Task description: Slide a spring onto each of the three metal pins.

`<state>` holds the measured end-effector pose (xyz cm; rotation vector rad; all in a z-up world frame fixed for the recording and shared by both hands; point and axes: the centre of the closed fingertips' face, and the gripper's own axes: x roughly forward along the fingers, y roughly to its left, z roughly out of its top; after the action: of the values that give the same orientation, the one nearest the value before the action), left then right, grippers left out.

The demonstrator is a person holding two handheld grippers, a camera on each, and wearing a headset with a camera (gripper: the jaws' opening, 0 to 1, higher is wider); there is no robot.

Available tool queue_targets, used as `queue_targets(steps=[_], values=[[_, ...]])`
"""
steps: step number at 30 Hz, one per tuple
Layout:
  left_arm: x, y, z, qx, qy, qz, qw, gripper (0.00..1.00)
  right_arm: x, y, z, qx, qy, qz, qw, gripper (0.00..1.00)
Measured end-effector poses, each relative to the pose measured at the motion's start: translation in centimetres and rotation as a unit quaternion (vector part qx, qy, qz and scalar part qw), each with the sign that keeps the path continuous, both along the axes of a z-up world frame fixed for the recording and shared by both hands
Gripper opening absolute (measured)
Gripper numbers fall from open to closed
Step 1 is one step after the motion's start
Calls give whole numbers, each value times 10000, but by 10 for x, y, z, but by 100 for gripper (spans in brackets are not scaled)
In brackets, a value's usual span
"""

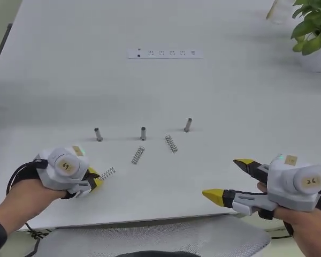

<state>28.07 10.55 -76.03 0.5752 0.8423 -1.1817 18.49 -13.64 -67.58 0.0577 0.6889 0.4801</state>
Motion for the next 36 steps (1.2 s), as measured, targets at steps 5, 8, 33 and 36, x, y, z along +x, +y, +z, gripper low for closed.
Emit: queue_targets(steps=[5, 8, 33, 36], values=[[1, 1, 9, -10, -127, -96, 9999, 2, 1, 4, 0, 10, 1, 72, 10000, 75], [-2, -2, 18, -87, -143, -117, 9998, 2, 1, 6, 0, 29, -3, 111, 9999, 75], [-28, -48, 54, -345, -507, -993, 9932, 2, 4, 39, -3, 264, 69, 585, 9979, 71], [-32, -55, 59, -379, -549, -1114, 9915, 2, 5, 44, -2, 284, 65, 661, 9974, 70]])
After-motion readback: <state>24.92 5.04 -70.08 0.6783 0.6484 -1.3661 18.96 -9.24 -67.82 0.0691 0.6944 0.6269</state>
